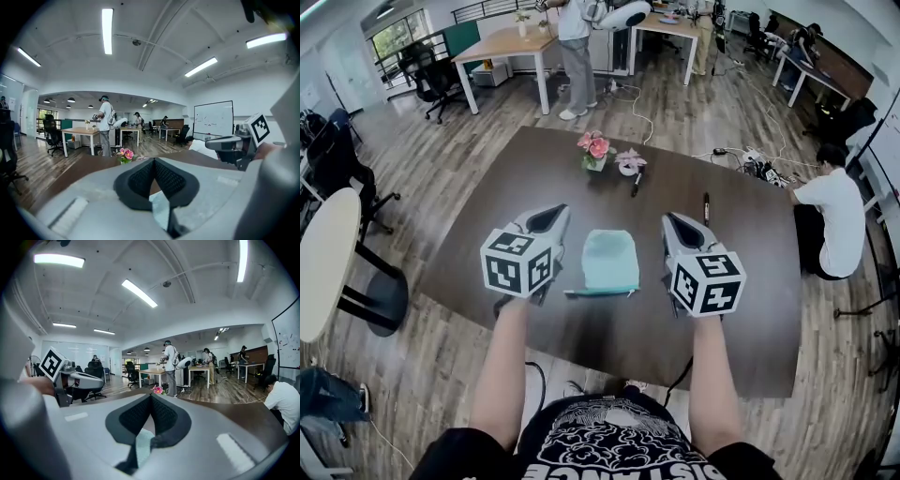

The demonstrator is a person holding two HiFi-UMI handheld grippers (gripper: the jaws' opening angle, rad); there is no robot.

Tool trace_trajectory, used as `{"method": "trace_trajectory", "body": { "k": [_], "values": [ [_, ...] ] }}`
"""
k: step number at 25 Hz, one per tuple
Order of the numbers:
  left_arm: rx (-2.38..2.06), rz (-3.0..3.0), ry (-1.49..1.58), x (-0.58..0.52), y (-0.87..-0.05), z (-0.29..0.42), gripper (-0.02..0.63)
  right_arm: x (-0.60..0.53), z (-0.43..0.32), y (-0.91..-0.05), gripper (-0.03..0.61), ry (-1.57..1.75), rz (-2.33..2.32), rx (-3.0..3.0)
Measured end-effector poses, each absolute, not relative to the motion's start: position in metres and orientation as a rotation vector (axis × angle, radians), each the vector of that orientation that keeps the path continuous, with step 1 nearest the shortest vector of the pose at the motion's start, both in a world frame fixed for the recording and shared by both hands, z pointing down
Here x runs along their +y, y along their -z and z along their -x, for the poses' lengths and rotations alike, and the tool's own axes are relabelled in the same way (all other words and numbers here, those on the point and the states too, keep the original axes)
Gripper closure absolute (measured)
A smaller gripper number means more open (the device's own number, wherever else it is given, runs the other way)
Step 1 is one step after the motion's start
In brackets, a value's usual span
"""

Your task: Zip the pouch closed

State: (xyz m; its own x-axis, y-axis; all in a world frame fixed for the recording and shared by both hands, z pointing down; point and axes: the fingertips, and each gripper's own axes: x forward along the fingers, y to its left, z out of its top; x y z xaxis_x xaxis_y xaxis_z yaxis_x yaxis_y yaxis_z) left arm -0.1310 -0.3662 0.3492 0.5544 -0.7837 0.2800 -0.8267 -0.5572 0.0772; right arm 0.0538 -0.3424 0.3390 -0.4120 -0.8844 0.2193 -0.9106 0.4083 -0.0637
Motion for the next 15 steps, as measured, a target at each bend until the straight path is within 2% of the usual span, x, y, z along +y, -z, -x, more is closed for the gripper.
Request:
{"method": "trace_trajectory", "body": {
  "k": [15],
  "values": [
    [-1.386,-2.566,-0.299,-0.3672,-0.3505,0.14,0.609,-0.3422,-0.0552,-0.3444,0.578,-0.268,-1.606,-2.501]
  ]
}}
